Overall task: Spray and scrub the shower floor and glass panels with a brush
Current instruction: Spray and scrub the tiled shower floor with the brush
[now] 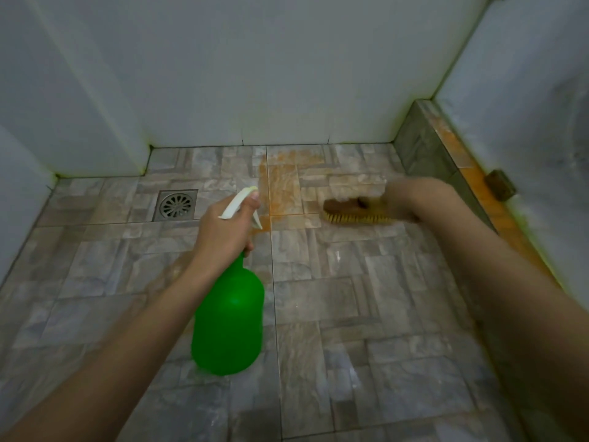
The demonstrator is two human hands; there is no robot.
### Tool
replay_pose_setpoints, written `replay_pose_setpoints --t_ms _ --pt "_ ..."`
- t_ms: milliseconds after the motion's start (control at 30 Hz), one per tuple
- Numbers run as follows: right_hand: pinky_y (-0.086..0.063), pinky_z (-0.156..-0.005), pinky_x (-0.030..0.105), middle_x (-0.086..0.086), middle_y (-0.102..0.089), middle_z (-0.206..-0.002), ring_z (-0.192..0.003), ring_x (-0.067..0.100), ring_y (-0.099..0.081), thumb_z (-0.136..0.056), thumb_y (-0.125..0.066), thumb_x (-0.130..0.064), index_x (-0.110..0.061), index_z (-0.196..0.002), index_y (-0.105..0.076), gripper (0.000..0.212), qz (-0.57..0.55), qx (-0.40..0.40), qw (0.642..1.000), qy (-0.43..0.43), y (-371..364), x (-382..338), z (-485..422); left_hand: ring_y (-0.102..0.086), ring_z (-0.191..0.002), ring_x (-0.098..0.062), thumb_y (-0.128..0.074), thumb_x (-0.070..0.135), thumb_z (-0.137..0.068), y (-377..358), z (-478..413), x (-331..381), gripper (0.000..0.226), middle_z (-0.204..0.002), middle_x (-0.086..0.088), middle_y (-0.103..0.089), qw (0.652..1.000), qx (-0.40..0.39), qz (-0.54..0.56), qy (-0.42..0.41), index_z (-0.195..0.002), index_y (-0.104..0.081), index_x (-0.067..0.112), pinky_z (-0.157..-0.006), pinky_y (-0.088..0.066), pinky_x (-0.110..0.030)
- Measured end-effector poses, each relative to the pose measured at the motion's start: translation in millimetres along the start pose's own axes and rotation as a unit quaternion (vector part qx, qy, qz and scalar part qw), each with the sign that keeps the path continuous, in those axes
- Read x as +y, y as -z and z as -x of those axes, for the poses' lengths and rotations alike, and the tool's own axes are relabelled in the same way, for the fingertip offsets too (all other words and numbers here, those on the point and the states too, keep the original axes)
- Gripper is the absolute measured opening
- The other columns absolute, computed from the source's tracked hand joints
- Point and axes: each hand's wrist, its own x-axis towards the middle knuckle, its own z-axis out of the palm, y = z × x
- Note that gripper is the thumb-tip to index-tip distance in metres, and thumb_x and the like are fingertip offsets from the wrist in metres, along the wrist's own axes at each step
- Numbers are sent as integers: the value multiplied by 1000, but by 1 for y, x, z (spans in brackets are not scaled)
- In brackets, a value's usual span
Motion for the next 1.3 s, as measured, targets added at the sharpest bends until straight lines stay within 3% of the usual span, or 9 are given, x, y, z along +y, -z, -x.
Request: replay_pose_setpoints --t_ms 100,200,333,500,667,833,967,1133,1300 --pt "-52 -80 37 15 -58 -112 -95 30 -60 -96 -35 -3 -12 -132 -47 39 15 7 1000 24 -26 9 -7 -53 -34 -6 -52 46 -101 0 -2 0 37 -88 -22 -72 1000 4 3 6 -100 -71 14 -41 -47 -21" --pt "-52 -71 37 19 -57 -122 -88 32 -61 -92 -36 -1 -34 -151 -19 70 -28 56 998 10 -26 27 -25 -52 -33 -5 -52 46 -101 -5 -1 3 38 -91 -21 -72 1000 1 -1 -2 -102 -72 14 -39 -45 -18" --pt "-46 -73 33 12 -60 -104 -88 28 -56 -94 -42 -1 -6 -113 -53 23 -2 12 999 -38 2 28 4 -54 -35 -5 -52 47 -100 -8 -1 7 38 -90 -20 -72 1000 -6 -12 -15 -103 -72 15 -39 -43 -16" --pt "-47 -64 38 14 -59 -103 -77 28 -59 -94 -32 -2 -33 -151 -20 66 -46 62 997 -6 -37 48 -21 -53 -34 -5 -52 46 -101 -13 0 10 39 -77 -15 -67 1000 -6 10 -20 -105 -72 13 -38 -43 -16" --pt "-45 -72 33 13 -54 -102 -86 27 -53 -94 -43 -2 -6 -129 -51 36 -39 33 998 -46 -6 31 -12 -54 -34 -5 -51 46 -101 -16 -6 10 39 -87 -16 -69 1000 -7 4 -26 -105 -71 13 -38 -42 -15" --pt "-49 -63 36 19 -59 -119 -76 28 -58 -88 -38 5 -43 -152 -6 85 -52 77 996 16 -24 37 -51 -54 -35 -4 -51 47 -101 -14 -11 12 41 -64 -6 -57 1000 9 13 -23 -104 -72 11 -39 -36 -9" --pt "-43 -63 35 12 -52 -83 -72 27 -53 -90 -42 6 -6 -110 -51 25 -87 48 994 -48 7 16 -41 -53 -35 -4 -52 47 -101 -14 -19 14 39 -62 -8 -55 999 19 19 -24 -103 -73 15 -38 -37 -10" --pt "-45 -60 35 21 -57 -121 -79 29 -57 -86 -37 8 -40 -152 -1 89 -52 91 994 30 -17 21 -86 -53 -35 -4 -52 46 -101 -9 -30 16 36 -69 -15 -60 999 33 24 -36 -101 -72 16 -38 -39 -11" --pt "-39 -55 32 10 -48 -82 -76 26 -52 -90 -42 6 -6 -140 -41 51 -6 58 998 13 21 -11 -70 -50 -33 -4 -53 46 -101 -7 -35 7 38 -65 -13 -62 998 47 22 -25 -103 -72 13 -39 -39 -11"
